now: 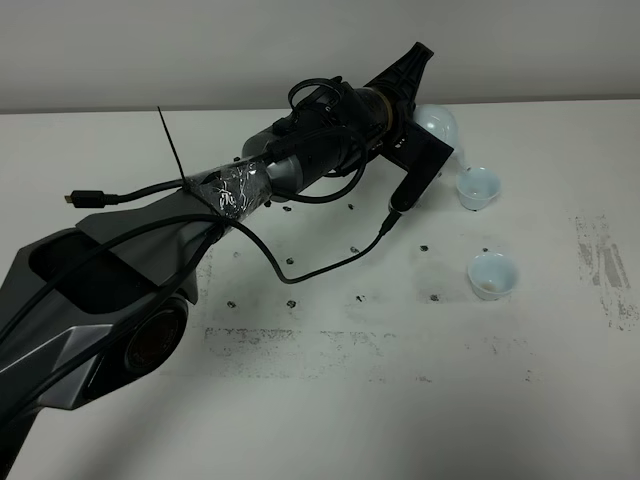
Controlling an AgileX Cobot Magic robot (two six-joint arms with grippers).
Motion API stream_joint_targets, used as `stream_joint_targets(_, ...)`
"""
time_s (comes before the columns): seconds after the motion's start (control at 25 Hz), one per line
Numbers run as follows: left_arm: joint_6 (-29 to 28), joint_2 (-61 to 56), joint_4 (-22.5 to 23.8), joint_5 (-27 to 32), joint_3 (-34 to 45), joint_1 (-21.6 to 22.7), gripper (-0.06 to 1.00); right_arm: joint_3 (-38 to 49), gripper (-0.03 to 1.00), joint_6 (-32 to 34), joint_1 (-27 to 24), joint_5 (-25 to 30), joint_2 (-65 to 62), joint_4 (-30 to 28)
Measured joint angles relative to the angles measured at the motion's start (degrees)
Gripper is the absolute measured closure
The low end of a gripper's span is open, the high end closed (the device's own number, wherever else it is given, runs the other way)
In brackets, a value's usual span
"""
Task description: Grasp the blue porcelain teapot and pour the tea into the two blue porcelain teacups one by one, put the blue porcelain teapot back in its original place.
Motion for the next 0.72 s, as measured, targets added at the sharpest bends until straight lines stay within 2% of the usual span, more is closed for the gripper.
stream_joint_targets(0.72, -0.1, 1.3, 5.5, -1.6, 0.0, -1.0, 0.88, 0.0, 0.5, 0.0, 0.0, 0.0, 0.0, 0.0)
